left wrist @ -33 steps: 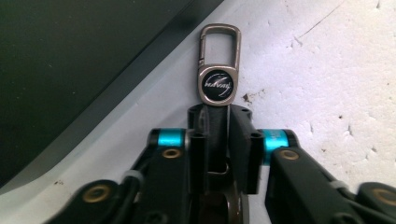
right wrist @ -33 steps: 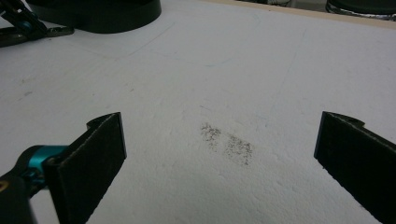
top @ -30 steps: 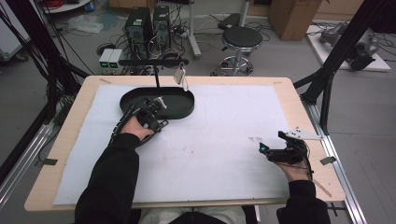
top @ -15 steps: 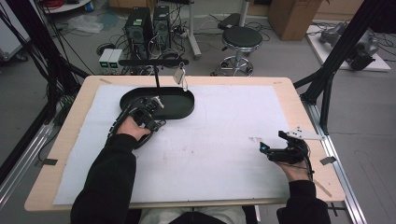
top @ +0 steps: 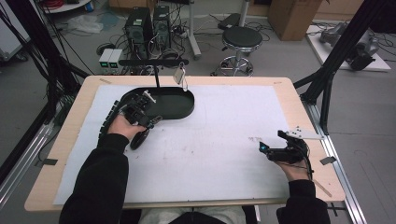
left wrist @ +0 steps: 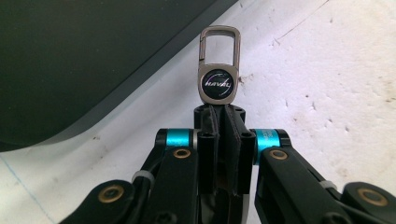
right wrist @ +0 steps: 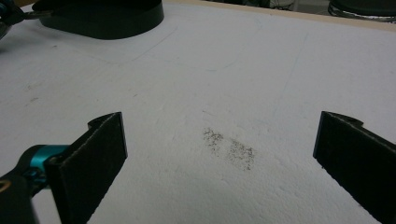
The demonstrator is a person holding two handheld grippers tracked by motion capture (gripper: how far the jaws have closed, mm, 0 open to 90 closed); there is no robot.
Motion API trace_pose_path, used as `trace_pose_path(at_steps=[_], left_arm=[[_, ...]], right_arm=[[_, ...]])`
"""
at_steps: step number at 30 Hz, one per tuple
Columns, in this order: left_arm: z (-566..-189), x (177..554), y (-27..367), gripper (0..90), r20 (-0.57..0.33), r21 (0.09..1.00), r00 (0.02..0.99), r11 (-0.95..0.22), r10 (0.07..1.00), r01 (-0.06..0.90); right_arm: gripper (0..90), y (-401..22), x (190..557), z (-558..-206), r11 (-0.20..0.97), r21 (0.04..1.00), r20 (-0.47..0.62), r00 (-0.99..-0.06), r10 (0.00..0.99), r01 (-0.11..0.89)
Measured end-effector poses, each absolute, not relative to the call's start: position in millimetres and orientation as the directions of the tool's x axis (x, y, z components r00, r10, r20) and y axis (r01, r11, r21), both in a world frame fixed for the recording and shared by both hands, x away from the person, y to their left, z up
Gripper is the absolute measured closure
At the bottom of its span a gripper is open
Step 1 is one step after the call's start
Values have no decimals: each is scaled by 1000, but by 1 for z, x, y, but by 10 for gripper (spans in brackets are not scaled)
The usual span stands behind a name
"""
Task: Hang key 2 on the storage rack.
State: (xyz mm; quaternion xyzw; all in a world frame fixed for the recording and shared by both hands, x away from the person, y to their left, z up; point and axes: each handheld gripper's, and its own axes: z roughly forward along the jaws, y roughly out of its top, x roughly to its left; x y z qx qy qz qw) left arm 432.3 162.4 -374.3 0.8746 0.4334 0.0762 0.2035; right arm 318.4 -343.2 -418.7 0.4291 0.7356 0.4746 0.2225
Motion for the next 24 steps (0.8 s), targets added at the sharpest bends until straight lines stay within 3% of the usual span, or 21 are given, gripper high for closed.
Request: trace_pose_path(at_steps=[12, 24], left_arm=[[-345, 432, 180, 839, -132, 483, 615, -491, 777, 725], [-301, 442, 192, 839, -150, 534, 620, -465, 770, 706]], right_arm=[[19, -343, 319, -418, 184, 888, 77, -529, 845, 423], [19, -340, 320, -418, 188, 889, 78, -542, 837, 418]])
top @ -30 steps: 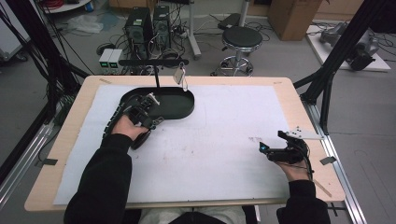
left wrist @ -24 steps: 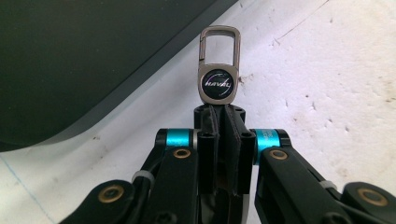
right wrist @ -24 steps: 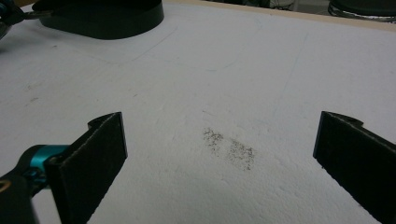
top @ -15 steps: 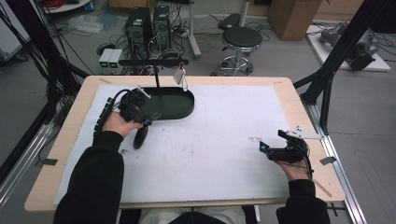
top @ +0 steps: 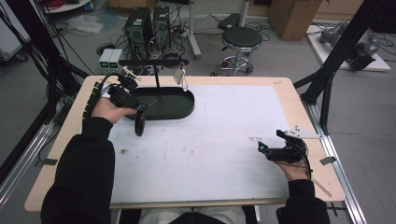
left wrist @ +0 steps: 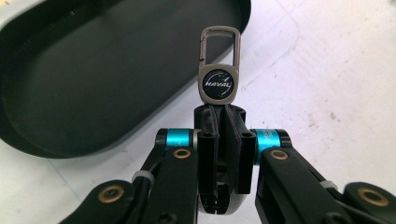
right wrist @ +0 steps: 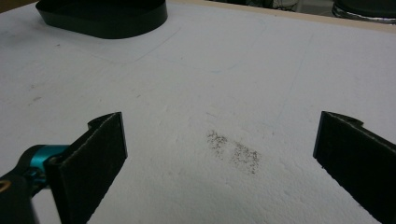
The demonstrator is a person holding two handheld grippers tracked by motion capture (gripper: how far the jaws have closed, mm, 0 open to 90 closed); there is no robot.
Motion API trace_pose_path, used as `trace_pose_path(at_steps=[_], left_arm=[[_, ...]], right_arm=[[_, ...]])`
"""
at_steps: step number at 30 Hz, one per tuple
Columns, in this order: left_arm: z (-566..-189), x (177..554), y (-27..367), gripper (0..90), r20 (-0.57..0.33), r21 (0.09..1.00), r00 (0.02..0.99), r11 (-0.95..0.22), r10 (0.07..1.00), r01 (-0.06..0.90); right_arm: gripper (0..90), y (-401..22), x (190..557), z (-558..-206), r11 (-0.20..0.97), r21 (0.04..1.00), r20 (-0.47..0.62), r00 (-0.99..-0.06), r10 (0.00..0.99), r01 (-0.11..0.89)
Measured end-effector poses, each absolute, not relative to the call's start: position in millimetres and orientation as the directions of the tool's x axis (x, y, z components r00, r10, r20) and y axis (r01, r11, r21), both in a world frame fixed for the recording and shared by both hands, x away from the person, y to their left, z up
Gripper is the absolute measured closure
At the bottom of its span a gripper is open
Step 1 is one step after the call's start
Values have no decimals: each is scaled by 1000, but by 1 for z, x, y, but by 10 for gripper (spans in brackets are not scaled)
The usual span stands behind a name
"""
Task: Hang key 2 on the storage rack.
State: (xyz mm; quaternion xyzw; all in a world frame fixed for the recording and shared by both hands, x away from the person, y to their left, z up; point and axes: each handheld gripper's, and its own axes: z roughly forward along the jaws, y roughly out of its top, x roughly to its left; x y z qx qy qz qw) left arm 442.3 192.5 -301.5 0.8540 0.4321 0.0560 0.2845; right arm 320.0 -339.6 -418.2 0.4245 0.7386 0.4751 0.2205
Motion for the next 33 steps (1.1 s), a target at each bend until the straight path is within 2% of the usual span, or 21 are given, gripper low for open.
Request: trace_pose_path(at_steps=[21, 33], left_arm=[[-239, 470, 186, 837, -100, 587, 645, -478, 758, 653], [-235, 488, 180, 837, -109, 588, 647, -476, 755, 654]], right_arm=[[18, -341, 322, -419, 176, 885, 104, -551, 828, 431], [18, -341, 321, -419, 174, 887, 105, -554, 826, 428]])
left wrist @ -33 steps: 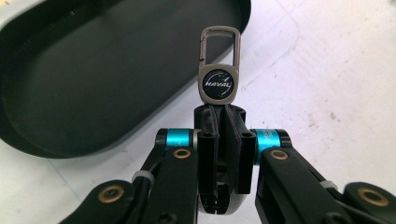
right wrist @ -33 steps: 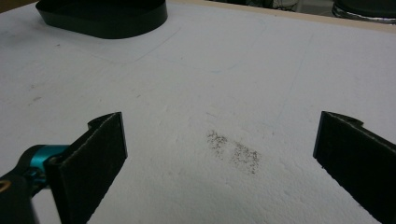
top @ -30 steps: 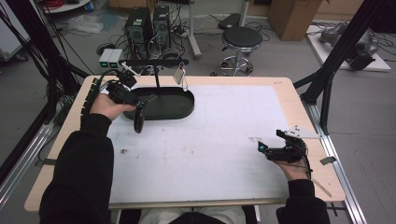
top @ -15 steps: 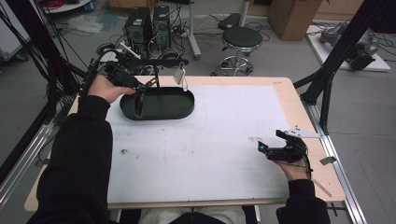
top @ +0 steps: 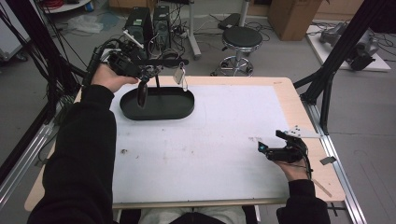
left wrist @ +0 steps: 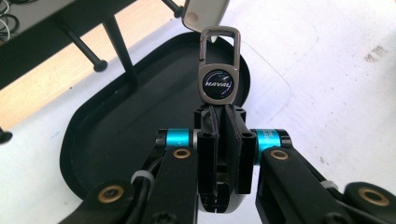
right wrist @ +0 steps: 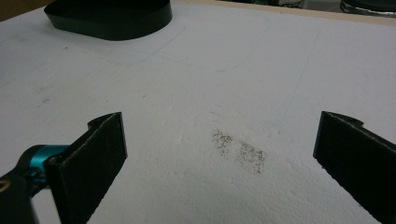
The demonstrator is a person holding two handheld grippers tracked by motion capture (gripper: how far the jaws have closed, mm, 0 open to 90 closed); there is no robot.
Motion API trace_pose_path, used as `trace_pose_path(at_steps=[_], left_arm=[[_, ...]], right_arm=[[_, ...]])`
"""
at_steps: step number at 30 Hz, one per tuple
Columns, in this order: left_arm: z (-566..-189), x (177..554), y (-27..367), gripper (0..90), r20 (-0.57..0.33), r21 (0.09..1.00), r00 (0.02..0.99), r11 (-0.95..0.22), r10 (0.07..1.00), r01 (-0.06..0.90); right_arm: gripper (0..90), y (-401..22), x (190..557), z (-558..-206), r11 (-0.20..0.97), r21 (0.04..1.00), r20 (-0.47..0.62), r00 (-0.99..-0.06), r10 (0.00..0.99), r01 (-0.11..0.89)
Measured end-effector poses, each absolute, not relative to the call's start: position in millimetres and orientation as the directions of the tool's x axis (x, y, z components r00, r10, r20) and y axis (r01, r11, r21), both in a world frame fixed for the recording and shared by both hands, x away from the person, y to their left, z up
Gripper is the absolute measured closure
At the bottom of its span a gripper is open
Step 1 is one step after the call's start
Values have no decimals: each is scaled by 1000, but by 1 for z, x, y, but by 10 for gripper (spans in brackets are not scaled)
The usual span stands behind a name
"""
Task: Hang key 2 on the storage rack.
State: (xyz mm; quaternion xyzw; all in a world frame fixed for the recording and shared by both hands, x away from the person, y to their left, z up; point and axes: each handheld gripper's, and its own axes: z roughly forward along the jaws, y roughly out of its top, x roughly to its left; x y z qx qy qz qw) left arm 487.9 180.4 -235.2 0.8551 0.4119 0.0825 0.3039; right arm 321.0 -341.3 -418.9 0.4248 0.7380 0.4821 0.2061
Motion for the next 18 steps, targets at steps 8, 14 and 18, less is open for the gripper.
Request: trace_pose_path(at_steps=[8, 14, 18], left_arm=[[-242, 499, 179, 836, -103, 583, 642, -477, 760, 658], [-244, 503, 175, 836, -105, 603, 635, -458, 766, 653], [-247, 505, 169, 836, -64, 601, 634, -477, 771, 642]], right_arm=[[18, -340, 320, -420, 173, 884, 111, -554, 825, 435], [18, -339, 321, -421, 181, 881, 107, -558, 823, 436], [18, -338, 321, -421, 182, 882, 107, -560, 821, 436]])
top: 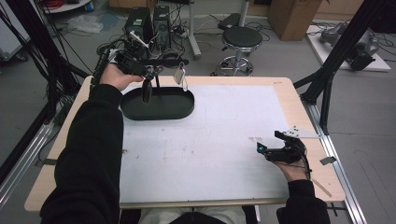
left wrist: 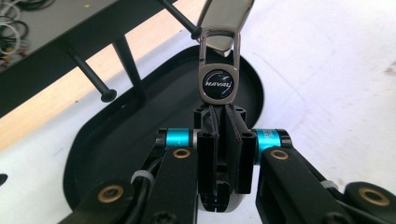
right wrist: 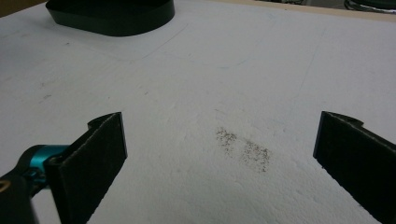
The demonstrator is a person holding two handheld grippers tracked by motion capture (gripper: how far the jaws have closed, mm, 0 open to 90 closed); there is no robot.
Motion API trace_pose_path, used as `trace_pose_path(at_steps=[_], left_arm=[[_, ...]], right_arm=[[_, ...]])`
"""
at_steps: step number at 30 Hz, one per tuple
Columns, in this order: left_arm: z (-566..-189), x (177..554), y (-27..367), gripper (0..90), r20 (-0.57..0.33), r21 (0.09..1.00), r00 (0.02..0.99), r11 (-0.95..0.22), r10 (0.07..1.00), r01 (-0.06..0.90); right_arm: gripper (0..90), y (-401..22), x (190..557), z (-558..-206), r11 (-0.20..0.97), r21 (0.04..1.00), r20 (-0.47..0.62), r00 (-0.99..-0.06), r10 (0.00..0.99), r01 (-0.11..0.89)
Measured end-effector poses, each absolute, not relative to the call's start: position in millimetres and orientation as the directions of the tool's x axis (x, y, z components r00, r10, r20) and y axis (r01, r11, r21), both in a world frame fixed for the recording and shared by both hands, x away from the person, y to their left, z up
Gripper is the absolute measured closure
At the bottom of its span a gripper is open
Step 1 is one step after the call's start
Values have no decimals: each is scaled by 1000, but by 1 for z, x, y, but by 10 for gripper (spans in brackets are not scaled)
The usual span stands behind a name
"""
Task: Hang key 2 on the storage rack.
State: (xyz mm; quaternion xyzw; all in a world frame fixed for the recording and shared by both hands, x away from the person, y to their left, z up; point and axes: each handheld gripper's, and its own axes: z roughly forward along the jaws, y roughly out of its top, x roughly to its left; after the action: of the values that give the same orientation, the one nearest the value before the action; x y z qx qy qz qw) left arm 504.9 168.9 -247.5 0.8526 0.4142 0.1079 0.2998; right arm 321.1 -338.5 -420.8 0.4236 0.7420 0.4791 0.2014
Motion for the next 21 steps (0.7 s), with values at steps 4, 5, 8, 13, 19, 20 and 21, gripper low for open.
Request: trace_pose_path(at_steps=[4, 5, 8, 13, 19, 20, 21], left_arm=[[-249, 508, 166, 835, -76, 616, 627, -458, 775, 641], [-249, 509, 166, 835, -75, 617, 624, -455, 778, 642], [-253, 512, 166, 835, -82, 607, 616, -451, 783, 654], [-254, 514, 164, 835, -74, 615, 610, -446, 789, 651], [-256, 515, 161, 835, -49, 605, 604, -458, 796, 652], [-257, 515, 161, 835, -42, 599, 605, -464, 795, 652], [-258, 515, 160, 835, -37, 600, 605, -466, 796, 650]], right_arm=[[18, -339, 320, -421, 182, 881, 108, -560, 821, 437], [18, -339, 320, -421, 183, 883, 104, -561, 822, 432], [18, -340, 320, -421, 180, 880, 110, -559, 822, 439], [19, -341, 320, -420, 174, 882, 115, -557, 823, 438], [18, -341, 320, -421, 171, 877, 123, -554, 823, 448], [18, -341, 321, -421, 171, 880, 120, -555, 823, 443], [18, -341, 321, -421, 169, 879, 125, -555, 822, 447]])
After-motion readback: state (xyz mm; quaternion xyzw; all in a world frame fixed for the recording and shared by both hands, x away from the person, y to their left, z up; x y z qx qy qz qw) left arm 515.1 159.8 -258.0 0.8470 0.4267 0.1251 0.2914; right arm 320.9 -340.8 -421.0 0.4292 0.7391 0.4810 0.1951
